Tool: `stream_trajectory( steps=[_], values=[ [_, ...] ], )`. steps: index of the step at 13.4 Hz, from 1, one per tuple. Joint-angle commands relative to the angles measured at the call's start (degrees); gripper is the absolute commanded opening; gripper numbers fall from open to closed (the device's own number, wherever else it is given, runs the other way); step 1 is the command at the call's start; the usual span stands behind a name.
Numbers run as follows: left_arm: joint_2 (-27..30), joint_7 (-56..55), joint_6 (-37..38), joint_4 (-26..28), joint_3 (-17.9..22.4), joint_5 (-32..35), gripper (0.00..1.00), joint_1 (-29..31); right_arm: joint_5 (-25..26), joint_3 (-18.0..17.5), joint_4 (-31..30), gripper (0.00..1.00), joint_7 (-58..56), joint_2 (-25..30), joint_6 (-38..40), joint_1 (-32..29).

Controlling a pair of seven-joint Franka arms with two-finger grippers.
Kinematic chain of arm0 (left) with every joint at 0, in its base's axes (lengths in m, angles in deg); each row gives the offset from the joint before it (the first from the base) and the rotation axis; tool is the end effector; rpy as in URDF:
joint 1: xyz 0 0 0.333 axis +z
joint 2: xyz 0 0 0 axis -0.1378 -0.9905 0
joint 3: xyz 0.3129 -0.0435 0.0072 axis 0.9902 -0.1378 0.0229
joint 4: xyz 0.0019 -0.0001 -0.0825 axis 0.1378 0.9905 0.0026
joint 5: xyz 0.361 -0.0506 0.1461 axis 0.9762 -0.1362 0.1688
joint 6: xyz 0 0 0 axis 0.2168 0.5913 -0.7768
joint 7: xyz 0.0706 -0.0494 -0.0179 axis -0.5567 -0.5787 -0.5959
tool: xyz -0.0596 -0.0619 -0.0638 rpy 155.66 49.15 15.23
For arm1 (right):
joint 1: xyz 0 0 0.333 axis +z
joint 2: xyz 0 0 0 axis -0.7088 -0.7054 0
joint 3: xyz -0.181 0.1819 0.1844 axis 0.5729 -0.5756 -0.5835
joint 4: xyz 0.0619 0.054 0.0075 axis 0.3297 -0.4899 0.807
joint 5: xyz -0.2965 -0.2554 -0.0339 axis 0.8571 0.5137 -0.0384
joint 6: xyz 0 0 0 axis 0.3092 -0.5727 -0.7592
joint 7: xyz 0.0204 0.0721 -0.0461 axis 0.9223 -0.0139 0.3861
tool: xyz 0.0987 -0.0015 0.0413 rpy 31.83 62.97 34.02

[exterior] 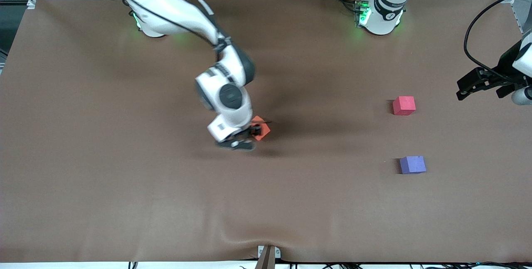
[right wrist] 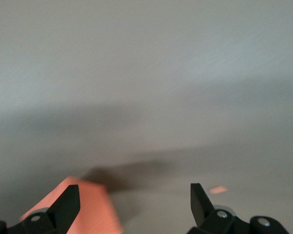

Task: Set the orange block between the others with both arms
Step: 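Release the orange cube at the table middle with the right gripper, then withdraw the right gripper while the left gripper reaches the orange cube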

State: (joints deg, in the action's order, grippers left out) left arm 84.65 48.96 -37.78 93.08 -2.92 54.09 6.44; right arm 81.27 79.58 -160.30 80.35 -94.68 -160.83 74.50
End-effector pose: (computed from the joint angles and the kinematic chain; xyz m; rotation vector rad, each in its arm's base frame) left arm 0.5817 -0.0387 0.6341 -3.1156 -0.0669 -0.1306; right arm 0.6066 0.3841 0.2693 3.0986 -0.1391 -0.0245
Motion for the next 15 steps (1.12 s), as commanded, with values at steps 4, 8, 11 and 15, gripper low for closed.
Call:
stream_trajectory(
  steps=[4, 8, 11, 15],
  values=[
    [-0.7, -0.7, -0.3, 0.2, -0.1, 0.3, 1.0, 0.3, 0.0, -1.2, -7.7, 1.0, -22.4, 9.0, 2.8, -20.4],
    [-3.2, -1.2, -0.3, 0.2, -0.6, 0.1, 1.0, -1.1, -0.4, -1.2, -8.2, 1.0, -38.1, 7.4, -2.0, -32.9],
    [-6.3, -6.3, -0.9, -0.1, -0.8, 0.1, 1.0, -5.4, -0.5, -1.3, -9.8, 1.0, -45.4, 6.4, -6.4, -37.7],
    [-12.7, -20.7, -6.9, -0.3, -0.7, 0.5, 1.0, -14.7, -0.5, -1.6, -11.1, 1.0, -47.0, 9.7, -6.3, -38.2]
  ],
)
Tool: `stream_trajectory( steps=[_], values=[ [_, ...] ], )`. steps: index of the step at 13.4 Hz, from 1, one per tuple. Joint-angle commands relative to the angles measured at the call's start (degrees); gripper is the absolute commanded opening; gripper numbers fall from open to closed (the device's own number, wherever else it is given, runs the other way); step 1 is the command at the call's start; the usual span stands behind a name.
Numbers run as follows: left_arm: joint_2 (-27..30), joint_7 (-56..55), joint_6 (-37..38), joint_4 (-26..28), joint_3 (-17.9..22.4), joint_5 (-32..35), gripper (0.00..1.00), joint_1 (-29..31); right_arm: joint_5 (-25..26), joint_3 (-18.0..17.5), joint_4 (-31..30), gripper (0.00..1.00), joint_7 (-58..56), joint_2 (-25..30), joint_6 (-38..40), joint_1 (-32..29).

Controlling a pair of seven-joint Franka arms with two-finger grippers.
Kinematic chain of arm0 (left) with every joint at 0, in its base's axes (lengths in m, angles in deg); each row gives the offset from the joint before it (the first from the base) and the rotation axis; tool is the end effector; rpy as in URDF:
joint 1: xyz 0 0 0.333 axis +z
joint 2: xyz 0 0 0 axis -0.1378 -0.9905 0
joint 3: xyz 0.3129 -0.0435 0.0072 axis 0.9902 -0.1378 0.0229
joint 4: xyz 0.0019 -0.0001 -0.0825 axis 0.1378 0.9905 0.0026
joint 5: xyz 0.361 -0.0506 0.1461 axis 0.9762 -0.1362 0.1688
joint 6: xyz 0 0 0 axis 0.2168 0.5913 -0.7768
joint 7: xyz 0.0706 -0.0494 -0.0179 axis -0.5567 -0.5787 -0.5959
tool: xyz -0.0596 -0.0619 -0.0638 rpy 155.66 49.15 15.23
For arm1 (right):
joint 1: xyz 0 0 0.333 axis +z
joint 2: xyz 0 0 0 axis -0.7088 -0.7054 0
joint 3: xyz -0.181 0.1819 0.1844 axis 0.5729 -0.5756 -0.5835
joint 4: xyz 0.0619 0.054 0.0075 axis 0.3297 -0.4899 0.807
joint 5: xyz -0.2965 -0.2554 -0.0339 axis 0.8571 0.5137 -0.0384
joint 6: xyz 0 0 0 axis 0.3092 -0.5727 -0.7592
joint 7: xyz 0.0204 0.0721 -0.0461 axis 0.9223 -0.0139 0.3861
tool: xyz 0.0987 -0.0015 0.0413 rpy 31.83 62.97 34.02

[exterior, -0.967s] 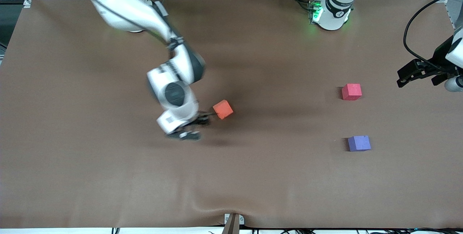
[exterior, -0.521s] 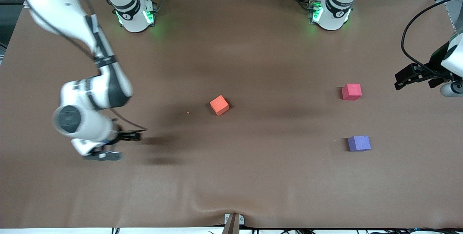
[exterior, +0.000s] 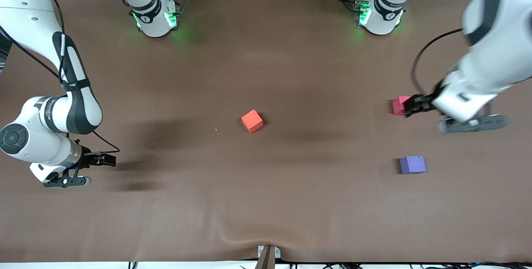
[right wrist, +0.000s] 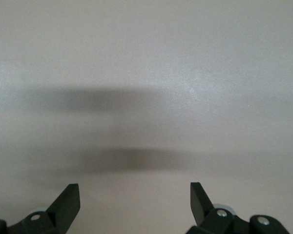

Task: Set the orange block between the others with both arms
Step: 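Withdraw the right gripper while the left gripper reaches the orange cube, then grasp the orange cube with the left gripper and lift it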

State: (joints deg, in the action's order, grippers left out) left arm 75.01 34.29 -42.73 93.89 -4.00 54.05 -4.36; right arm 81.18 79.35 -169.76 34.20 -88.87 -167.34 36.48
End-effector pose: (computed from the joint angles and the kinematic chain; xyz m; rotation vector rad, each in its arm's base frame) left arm 0.6106 -0.1688 0.5328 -3.1179 -0.1385 0.0127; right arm 0.6904 -0.0626 0.2767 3.1179 0.0991 0.0184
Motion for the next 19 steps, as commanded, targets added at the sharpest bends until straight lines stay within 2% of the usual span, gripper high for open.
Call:
stream_trajectory(
  steps=[1, 3, 5, 9, 12, 15, 19],
  values=[
    [-4.9, -10.2, -3.6, -1.5, 0.3, 0.6, 1.0, -5.8, -0.4, -1.5, -1.6, 1.0, -0.8, 6.3, 1.5, 0.0],
    [-8.0, -18.0, -8.8, -1.6, 0.2, 0.3, 1.0, -9.1, -0.6, -1.9, -1.4, 1.0, -0.5, 11.6, 8.3, 0.0],
    [-12.8, -26.7, -12.2, -3.3, 0.5, 0.7, 1.0, -14.9, -0.7, -2.0, -1.1, 1.0, 0.1, 17.1, 13.5, 0.0],
    [-24.0, -40.0, -16.8, -13.0, 0.7, 0.6, 1.0, -22.2, -5.6, -1.7, 0.5, 1.0, 1.0, 25.5, 25.1, -0.1],
    [-28.4, -45.6, -23.1, -13.6, 0.9, 0.6, 1.0, -26.3, -5.6, -1.7, 2.8, 1.0, 4.0, 29.2, 33.6, -0.1],
    [-31.6, -49.8, -25.0, -14.0, 0.9, 0.6, 1.0, -29.3, -5.7, -1.5, 6.0, 1.0, 4.4, 30.3, 41.1, -0.4],
    [-33.3, -54.7, -25.0, -13.9, 0.6, 0.2, 1.0, -31.5, -6.1, -1.8, 7.8, 1.0, 4.4, 30.5, 42.3, -0.6]
  ],
)
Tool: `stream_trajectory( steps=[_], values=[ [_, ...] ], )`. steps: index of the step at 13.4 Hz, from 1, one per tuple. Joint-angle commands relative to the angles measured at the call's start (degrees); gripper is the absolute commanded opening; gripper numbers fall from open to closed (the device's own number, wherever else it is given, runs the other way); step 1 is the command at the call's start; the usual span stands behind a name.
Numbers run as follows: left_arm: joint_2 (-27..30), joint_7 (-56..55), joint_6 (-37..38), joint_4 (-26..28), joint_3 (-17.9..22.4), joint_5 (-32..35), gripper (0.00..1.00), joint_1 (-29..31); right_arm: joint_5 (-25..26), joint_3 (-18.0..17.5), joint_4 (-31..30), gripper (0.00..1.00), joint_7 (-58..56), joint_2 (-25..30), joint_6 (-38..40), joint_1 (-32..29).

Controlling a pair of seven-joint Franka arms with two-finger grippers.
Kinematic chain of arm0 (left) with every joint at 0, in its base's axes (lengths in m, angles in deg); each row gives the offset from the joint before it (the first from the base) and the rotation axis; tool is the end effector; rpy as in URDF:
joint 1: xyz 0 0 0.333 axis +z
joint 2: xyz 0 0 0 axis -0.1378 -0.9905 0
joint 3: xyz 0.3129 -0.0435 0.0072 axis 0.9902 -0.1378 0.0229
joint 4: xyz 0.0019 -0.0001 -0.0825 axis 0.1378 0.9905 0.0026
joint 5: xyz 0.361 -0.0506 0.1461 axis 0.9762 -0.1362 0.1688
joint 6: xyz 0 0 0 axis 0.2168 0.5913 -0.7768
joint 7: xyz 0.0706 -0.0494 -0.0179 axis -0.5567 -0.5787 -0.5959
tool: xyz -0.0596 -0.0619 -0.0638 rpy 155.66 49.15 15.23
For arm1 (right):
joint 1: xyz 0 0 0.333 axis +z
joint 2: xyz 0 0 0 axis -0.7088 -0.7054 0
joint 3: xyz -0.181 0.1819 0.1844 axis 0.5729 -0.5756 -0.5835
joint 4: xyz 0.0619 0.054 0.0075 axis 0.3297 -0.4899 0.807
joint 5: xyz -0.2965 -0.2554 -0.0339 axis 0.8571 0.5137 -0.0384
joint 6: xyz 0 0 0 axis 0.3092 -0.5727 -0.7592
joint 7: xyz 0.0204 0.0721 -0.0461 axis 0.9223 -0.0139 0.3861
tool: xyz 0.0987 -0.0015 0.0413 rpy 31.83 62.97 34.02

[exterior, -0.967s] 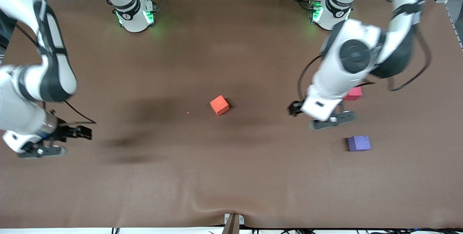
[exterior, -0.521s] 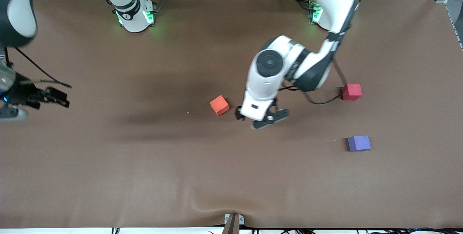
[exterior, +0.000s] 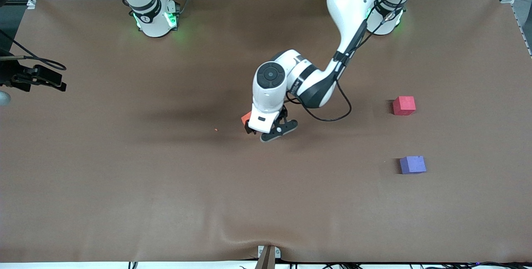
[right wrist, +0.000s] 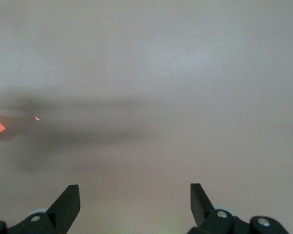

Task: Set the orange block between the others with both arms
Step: 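Grasp the orange cube with the left gripper and lift it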

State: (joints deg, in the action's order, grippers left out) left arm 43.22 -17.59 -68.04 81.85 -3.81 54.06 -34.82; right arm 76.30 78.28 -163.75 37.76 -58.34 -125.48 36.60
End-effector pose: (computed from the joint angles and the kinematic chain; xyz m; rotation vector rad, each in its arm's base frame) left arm 0.5308 -0.5378 0.2837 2.9756 0.7169 0.0430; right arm 0.5671 -0.0332 0.6088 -3.1217 0.0181 0.1252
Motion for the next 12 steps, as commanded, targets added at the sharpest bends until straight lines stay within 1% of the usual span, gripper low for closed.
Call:
stream_trajectory(
  steps=[1, 5, 7, 8, 9, 10, 12],
  values=[
    [-2.2, -4.1, 0.2, -2.0, 0.2, 0.2, 1.0, -1.5, -1.0, -0.8, 2.1, 1.0, 0.7, -0.1, -0.3, -0.3],
    [-5.3, -10.5, -2.3, -3.7, -0.3, 0.1, 1.0, -2.9, -0.2, -0.8, 2.0, 1.0, 0.7, 0.0, -0.3, 0.3],
    [-6.2, -12.8, -2.7, -3.7, -0.3, 0.1, 1.0, -3.3, 0.0, 0.0, 2.1, 1.0, 0.6, 0.2, 0.0, 0.8],
    [-6.8, -13.8, -2.7, -3.7, -0.4, 0.0, 1.0, -3.5, 0.1, 2.8, 2.1, 1.0, 0.6, 0.7, 0.2, 3.6],
    [-6.9, -14.3, -2.8, -3.8, -0.3, 0.0, 1.0, -3.5, 0.0, 8.1, 2.0, 1.0, 0.6, 1.6, 0.3, 8.5],
    [-7.5, -14.4, -2.8, -3.8, -0.5, -0.1, 1.0, -3.5, 0.1, 11.0, 2.0, 1.0, 0.6, 1.5, 0.1, 11.8],
    [-7.8, -14.6, -5.2, -3.9, -0.3, -2.2, 1.0, -3.5, 0.2, 11.1, 2.0, 1.0, 0.6, 1.6, 0.3, 12.0]
  ],
)
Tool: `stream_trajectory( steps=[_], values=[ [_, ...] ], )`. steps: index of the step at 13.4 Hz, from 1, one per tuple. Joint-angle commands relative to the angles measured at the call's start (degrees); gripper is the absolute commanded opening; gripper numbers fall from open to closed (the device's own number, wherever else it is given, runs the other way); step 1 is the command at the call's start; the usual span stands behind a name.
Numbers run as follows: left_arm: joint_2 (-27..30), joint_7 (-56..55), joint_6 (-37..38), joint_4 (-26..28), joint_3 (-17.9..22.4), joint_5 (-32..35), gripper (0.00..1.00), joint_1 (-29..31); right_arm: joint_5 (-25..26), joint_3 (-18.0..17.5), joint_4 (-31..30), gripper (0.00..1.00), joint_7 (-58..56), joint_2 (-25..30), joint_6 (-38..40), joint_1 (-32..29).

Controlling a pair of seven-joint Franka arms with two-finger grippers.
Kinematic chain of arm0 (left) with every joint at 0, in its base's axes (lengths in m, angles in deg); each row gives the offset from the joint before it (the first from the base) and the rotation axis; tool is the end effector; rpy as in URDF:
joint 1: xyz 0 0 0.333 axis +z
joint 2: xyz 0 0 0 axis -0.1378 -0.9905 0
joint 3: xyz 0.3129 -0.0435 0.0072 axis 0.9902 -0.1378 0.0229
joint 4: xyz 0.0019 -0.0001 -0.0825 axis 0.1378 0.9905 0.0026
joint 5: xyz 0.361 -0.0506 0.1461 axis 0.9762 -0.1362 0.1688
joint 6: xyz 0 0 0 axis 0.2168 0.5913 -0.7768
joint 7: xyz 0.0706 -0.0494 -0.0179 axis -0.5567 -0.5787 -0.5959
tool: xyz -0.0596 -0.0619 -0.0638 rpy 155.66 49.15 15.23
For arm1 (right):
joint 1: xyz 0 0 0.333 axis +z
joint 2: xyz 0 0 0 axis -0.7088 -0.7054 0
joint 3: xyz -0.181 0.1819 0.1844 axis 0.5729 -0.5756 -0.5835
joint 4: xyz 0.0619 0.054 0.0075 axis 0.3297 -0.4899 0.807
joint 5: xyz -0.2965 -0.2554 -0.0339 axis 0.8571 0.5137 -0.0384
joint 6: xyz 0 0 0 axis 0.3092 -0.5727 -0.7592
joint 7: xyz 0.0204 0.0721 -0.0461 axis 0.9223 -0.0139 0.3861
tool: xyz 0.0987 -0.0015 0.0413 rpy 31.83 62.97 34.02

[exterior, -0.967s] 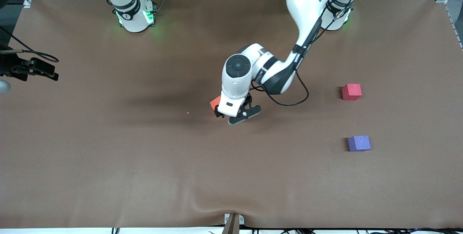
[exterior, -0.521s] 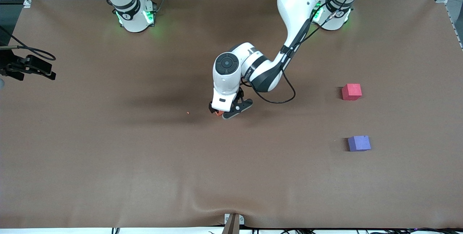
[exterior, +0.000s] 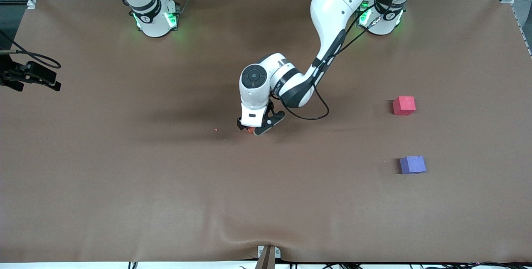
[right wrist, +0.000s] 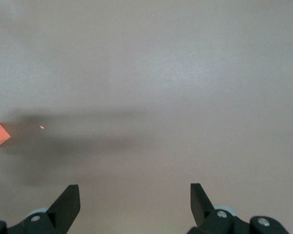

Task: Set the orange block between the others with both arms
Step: 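Grasp the orange cube with the left gripper and lift it, then carry the orange cube with the left gripper between pink and purple cubes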

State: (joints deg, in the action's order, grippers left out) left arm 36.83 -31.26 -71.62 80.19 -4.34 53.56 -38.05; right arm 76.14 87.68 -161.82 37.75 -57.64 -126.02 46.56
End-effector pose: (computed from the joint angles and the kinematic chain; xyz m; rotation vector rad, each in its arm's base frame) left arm 0.4983 -0.5732 0.2190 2.9040 0.9909 -0.0161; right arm 0.5659 -0.0241 0.6321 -3.1348 0.0021 0.0399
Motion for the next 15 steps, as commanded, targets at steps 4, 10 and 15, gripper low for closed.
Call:
stream_trajectory(
  steps=[4, 10, 15],
  values=[
    [-2.6, -1.2, -5.2, -2.2, 0.5, -2.8, 1.0, -0.5, 1.8, 1.4, 0.1, 1.0, 0.6, 0.8, 0.8, 2.7],
    [-2.3, -0.2, -4.6, -1.6, 0.8, -2.5, 0.02, -0.9, 2.8, -4.3, -0.2, 1.0, 0.2, 0.9, 0.9, -2.4],
    [7.2, 8.5, 4.0, -1.0, 0.6, -2.3, 0.0, 6.1, 3.3, -4.4, -0.2, 1.0, 0.1, 0.7, 0.9, -2.4]
  ],
)
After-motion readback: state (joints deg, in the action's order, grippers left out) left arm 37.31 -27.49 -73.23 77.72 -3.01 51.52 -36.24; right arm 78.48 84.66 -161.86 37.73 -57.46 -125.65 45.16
